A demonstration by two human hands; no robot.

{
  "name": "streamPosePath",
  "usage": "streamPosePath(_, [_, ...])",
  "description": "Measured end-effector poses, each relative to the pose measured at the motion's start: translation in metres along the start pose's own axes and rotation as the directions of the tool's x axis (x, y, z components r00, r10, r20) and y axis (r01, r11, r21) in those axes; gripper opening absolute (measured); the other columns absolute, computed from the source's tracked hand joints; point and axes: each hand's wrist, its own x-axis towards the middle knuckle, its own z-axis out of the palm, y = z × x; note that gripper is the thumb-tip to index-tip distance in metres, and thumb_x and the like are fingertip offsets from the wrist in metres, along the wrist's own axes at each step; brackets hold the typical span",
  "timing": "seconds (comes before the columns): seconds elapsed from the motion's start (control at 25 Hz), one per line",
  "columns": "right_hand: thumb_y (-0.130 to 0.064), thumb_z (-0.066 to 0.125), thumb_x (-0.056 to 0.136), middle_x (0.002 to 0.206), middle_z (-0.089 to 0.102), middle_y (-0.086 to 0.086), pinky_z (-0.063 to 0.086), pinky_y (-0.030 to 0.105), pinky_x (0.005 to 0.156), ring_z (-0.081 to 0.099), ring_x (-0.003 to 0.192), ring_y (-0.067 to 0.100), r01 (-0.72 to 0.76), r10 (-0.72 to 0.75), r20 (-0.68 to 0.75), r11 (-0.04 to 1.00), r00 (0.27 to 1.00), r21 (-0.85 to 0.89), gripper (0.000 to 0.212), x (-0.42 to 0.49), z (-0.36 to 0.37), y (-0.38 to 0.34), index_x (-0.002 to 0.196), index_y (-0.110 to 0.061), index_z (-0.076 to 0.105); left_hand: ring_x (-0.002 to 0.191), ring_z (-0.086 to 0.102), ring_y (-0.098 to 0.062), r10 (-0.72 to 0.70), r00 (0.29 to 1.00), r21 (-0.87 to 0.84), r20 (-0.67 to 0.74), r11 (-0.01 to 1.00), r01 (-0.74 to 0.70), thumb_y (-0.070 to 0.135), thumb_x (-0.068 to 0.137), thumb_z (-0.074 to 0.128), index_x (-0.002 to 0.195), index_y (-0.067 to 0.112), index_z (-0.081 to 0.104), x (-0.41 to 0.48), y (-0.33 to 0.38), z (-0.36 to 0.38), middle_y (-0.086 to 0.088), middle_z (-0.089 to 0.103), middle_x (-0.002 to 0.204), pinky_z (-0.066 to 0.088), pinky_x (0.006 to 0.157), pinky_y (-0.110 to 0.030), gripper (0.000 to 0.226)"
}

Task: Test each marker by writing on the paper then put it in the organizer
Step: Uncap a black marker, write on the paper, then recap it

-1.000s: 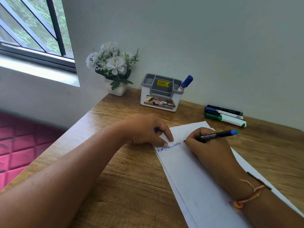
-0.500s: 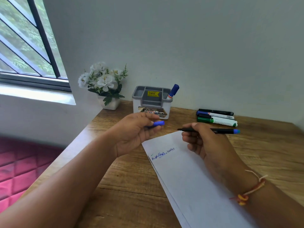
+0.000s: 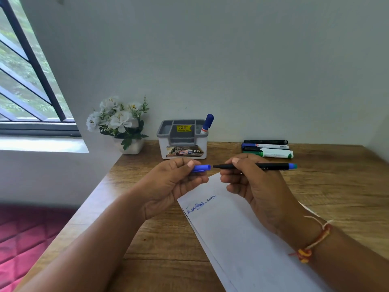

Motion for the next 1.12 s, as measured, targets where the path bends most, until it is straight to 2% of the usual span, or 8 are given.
streamPosePath(0.16, [-0.013, 0.053, 0.101, 0.079, 0.078, 0.009, 0.059, 0.023, 0.057, 0.075, 0.07, 0.015, -0.009, 0.009, 0.011, 1.0, 1.0, -0.014, 0.02, 0.001, -0.001, 0.001, 0.092, -0.011, 0.071, 0.077, 0.076, -0.021, 0.003, 1.0, -0.002, 0.018, 1.0, -0.003, 0.019, 0.084, 0.06, 0.11, 0.0, 0.064, 0.0, 0.0, 0.0, -0.023, 0.074, 0.09, 0.063, 0.066, -0.023, 0.032])
streamPosePath(0.32, [-0.014, 0.062, 0.096, 0.088, 0.08, 0.012, 0.059, 0.024, 0.06, 0.077, 0.078, 0.018, -0.02, 0.023, 0.043, 0.998, 0.999, -0.065, 0.007, -0.001, 0.0, 0.004, 0.095, -0.011, 0.068, 0.08, 0.076, -0.021, 0.001, 0.999, 0.039, 0.044, 0.999, -0.003, 0.019, 0.083, 0.062, 0.106, 0.001, 0.064, -0.001, -0.002, 0.001, -0.021, 0.074, 0.091, 0.063, 0.067, -0.023, 0.029])
streamPosePath(0.44, [-0.021, 0.07, 0.09, 0.09, 0.079, 0.011, 0.058, 0.024, 0.063, 0.077, 0.082, 0.016, 0.013, -0.011, 0.021, 0.994, 1.0, -0.109, 0.009, 0.001, -0.004, 0.006, 0.092, -0.012, 0.073, 0.082, 0.076, -0.022, 0.018, 0.999, 0.04, 0.031, 0.999, -0.02, 0.019, 0.081, 0.063, 0.105, 0.002, 0.065, 0.0, -0.001, 0.0, -0.022, 0.074, 0.092, 0.063, 0.068, -0.023, 0.029])
streamPosePath(0.68, [-0.019, 0.078, 0.083, 0.086, 0.077, -0.004, 0.058, 0.02, 0.068, 0.073, 0.083, 0.006, 0.019, -0.012, 0.051, 0.989, 0.999, -0.144, 0.008, 0.002, -0.003, 0.017, 0.084, -0.026, 0.081, 0.086, 0.075, -0.023, 0.018, 0.996, 0.122, 0.082, 0.992, -0.028, 0.018, 0.084, 0.064, 0.11, -0.001, 0.063, 0.0, -0.005, 0.002, -0.023, 0.074, 0.103, 0.062, 0.068, -0.022, 0.032])
streamPosePath(0.92, [-0.021, 0.078, 0.076, 0.083, 0.077, -0.002, 0.057, 0.02, 0.068, 0.073, 0.079, 0.006, 0.021, -0.017, 0.067, 0.999, 0.998, -0.049, 0.014, 0.005, -0.004, 0.023, 0.09, -0.018, 0.079, 0.089, 0.076, -0.025, 0.055, 0.995, 0.139, 0.087, 0.988, -0.067, 0.014, 0.082, 0.065, 0.108, -0.002, 0.063, -0.001, -0.005, 0.003, -0.024, 0.074, 0.101, 0.062, 0.071, -0.023, 0.031])
streamPosePath(1.12, [-0.026, 0.078, 0.071, 0.089, 0.079, 0.002, 0.058, 0.023, 0.069, 0.075, 0.085, 0.011, -0.012, 0.011, 0.09, 1.0, 0.996, 0.014, 0.019, 0.012, -0.002, 0.023, 0.09, -0.022, 0.081, 0.088, 0.076, -0.024, 0.136, 0.989, 0.199, 0.054, 0.969, -0.145, 0.015, 0.086, 0.062, 0.106, 0.001, 0.063, -0.002, -0.003, 0.007, -0.022, 0.075, 0.097, 0.062, 0.072, -0.023, 0.025])
